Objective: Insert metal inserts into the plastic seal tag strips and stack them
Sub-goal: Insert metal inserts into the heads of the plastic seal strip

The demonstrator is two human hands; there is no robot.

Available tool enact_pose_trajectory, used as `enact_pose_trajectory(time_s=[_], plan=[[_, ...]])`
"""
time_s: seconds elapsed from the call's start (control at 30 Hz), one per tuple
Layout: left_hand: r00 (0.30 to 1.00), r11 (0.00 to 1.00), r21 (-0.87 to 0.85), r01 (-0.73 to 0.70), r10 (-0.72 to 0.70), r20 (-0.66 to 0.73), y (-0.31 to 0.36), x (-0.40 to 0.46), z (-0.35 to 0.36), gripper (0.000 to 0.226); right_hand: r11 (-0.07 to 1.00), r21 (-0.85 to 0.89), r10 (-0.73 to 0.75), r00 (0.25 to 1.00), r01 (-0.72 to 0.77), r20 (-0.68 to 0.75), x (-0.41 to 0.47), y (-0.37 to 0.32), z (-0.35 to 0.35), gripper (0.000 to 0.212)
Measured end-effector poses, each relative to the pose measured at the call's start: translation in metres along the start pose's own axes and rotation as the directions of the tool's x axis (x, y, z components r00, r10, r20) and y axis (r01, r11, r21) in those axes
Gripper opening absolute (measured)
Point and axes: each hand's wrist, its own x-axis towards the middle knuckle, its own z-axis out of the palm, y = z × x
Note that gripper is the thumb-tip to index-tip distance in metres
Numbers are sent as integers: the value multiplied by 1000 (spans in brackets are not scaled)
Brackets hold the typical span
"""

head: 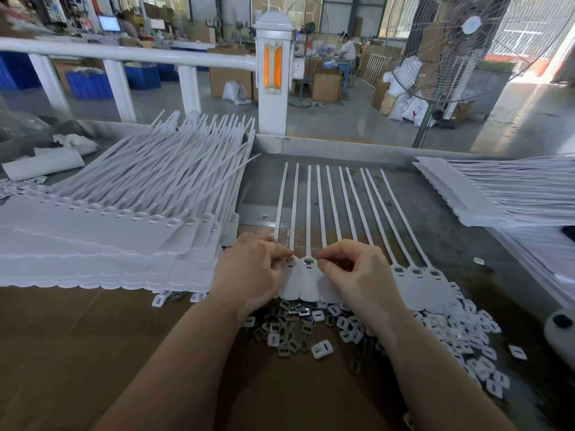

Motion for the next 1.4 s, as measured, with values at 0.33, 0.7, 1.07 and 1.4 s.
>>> enact_pose_trajectory(time_s=[0.33, 0.7, 1.07, 1.4], plan=[[995, 993, 106, -56, 47, 86, 4, -3, -3, 27, 1000, -3, -9, 1000, 9, 7, 1, 0, 0, 8], [995, 991, 130, -24, 12, 98, 5, -1, -3, 32, 1000, -7, -3, 1000, 3, 6, 0, 0, -1, 9], [995, 999, 19, 31, -33, 90, 3, -1, -1, 31, 1000, -8, 11, 1000, -11, 6, -1, 0, -2, 9], [997, 998, -51, 48, -45, 61, 3, -3, -5, 33, 1000, 1, 24, 1000, -24, 11, -1, -2, -3, 8]])
